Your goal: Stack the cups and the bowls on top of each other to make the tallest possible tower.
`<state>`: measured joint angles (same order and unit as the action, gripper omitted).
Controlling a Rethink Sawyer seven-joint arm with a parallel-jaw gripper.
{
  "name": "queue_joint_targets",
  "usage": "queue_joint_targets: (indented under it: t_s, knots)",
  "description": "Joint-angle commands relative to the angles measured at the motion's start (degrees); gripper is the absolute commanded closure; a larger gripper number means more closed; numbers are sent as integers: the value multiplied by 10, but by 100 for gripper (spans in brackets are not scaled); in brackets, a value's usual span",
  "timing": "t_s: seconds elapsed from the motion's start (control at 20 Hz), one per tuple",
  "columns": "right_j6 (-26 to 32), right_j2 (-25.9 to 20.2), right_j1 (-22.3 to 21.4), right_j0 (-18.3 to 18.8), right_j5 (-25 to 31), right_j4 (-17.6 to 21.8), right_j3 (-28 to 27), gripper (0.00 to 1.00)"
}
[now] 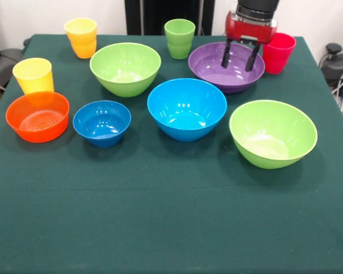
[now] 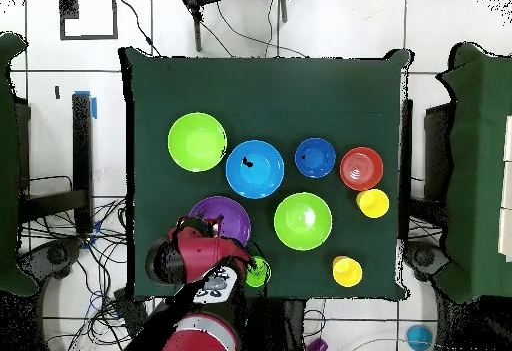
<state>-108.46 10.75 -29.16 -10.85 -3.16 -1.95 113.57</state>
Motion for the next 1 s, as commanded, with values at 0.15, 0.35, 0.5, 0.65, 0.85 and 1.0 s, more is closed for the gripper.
queue_joint_targets:
  t_s: [0.15,0.35,0.5,0.65,0.85,1.0]
  knots:
    - [-108,-45,49,-9,-36,-42,-70,0]
    - [-109,-44,60,-11,-48,-45,-75,0]
    - [-109,-44,60,-12,-48,-48,-74,0]
    - [-109,-44,58,-14,-46,-51,-74,0]
    - [-114,-39,62,-24,-46,-63,-77,0]
    - [-124,-39,64,-34,-44,-78,-74,0]
